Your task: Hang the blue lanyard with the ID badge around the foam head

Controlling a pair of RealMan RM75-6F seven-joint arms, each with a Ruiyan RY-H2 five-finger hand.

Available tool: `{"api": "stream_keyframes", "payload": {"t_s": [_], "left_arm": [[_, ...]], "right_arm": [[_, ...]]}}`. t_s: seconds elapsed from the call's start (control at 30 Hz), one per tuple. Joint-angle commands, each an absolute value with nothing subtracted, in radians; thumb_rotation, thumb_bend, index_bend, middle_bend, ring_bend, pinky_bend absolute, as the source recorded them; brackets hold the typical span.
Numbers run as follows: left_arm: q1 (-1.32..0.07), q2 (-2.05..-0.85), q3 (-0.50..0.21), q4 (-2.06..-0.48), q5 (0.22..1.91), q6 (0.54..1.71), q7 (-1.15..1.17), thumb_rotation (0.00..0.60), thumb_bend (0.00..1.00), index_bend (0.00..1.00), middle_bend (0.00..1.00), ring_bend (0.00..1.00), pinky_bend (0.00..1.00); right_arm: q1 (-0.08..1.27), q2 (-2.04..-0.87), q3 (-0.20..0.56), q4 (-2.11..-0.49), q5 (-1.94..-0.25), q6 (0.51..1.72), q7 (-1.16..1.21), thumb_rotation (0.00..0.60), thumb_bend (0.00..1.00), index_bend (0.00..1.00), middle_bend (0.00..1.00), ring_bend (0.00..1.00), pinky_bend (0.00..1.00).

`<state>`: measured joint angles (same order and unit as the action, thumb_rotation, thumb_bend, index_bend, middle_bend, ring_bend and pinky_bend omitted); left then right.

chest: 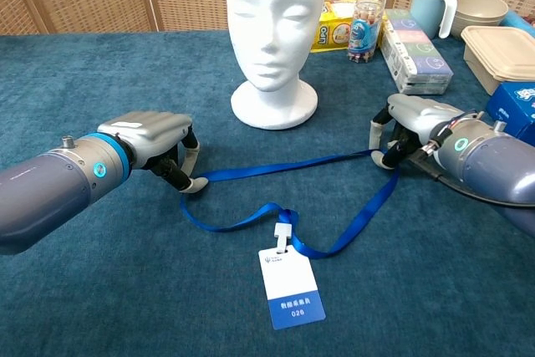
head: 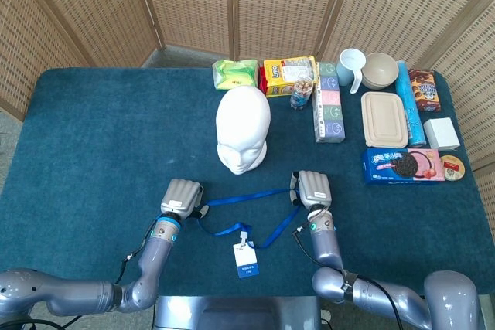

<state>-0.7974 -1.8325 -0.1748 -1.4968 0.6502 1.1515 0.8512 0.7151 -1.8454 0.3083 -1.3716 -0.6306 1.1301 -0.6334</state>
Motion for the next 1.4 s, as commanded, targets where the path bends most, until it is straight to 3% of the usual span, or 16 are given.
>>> {"api": "stream_keyframes", "payload": {"t_s": [0.03,1.17,1.4], "left_arm": [[-0.799,-1.833,-0.175,-1.495,0.648,1.153,0.856,0.459,0.33,0.67,1.00,1.00,1.00],[-0.803,-1.822,-0.184,-1.511,0.650,1.173,0.855,0.456,0.31,0.71,1.00,1.00,1.00],[-0.803,-1.819,-0.183,-1.506,0.650,1.178,0.859,0.453,0.18,0.71,1.00,1.00,1.00]], "right_arm": [[0.715,-1.846,0.309,-1.370,-0.631,1.130,-0.632,0.600,0.51,0.59,1.00,1.00,1.00],[0.710,-1.834,0.314,-1.381,-0.627,1.136,-0.623,0.600,0.52,0.59,1.00,1.00,1.00],[0.710,-1.833,0.314,-1.382,-0.626,1.134,-0.620,0.600,0.52,0.59,1.00,1.00,1.00]]}}
